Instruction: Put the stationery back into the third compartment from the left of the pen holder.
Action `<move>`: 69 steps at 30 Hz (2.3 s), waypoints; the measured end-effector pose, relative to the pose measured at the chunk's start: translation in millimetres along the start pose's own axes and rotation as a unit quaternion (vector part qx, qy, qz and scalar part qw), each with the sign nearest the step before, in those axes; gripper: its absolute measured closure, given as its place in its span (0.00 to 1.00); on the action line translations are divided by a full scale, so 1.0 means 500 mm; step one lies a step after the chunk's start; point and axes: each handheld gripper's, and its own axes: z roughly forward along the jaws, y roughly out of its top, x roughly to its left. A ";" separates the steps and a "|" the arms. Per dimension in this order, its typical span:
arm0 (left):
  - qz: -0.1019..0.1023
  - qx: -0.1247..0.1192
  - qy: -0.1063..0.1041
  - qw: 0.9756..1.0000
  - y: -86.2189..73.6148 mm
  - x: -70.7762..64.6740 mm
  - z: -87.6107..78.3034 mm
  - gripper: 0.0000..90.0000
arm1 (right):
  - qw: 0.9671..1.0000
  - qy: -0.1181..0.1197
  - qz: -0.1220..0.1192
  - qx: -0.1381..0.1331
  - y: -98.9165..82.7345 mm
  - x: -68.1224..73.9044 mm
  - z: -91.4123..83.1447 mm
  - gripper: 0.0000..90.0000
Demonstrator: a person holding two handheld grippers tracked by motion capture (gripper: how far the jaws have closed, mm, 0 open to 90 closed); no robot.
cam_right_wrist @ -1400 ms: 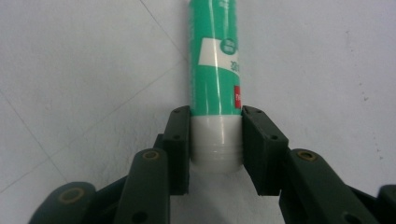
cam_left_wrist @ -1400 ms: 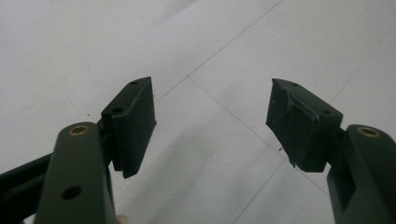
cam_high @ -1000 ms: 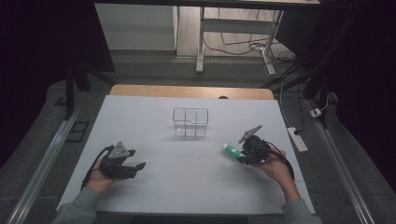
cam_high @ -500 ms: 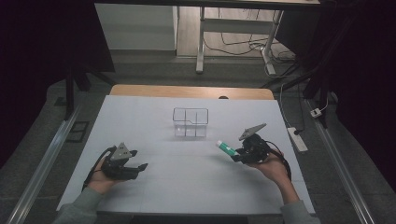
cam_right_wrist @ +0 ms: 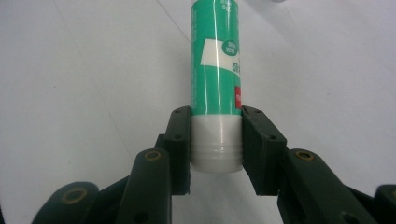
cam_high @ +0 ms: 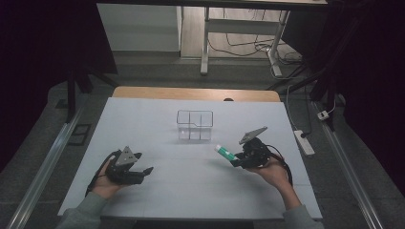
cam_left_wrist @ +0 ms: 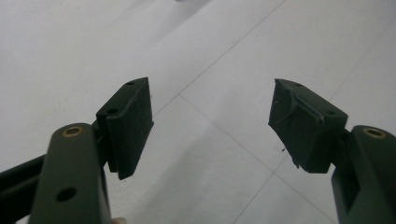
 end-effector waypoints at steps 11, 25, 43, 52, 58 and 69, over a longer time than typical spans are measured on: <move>0.030 -0.003 -0.006 1.000 0.018 -0.022 0.008 0.33 | 1.000 0.021 -0.015 0.008 0.021 0.030 0.030 0.72; 0.075 0.000 -0.009 0.997 0.056 -0.054 0.030 0.32 | 0.999 0.040 -0.015 0.014 0.044 0.048 0.059 0.72; 0.102 0.006 -0.024 0.994 0.088 -0.085 0.056 0.31 | 0.998 0.060 -0.021 0.021 0.066 0.069 0.084 0.72; 0.111 0.007 -0.032 0.993 0.096 -0.096 0.064 0.31 | 0.997 0.068 -0.029 0.024 0.077 0.081 0.099 0.72; 0.116 0.007 -0.033 0.993 0.099 -0.100 0.067 0.31 | 0.996 0.073 -0.033 0.024 0.086 0.089 0.106 0.72; 0.120 0.005 -0.031 0.992 0.104 -0.104 0.071 0.30 | 0.995 0.090 -0.040 0.031 0.099 0.101 0.126 0.72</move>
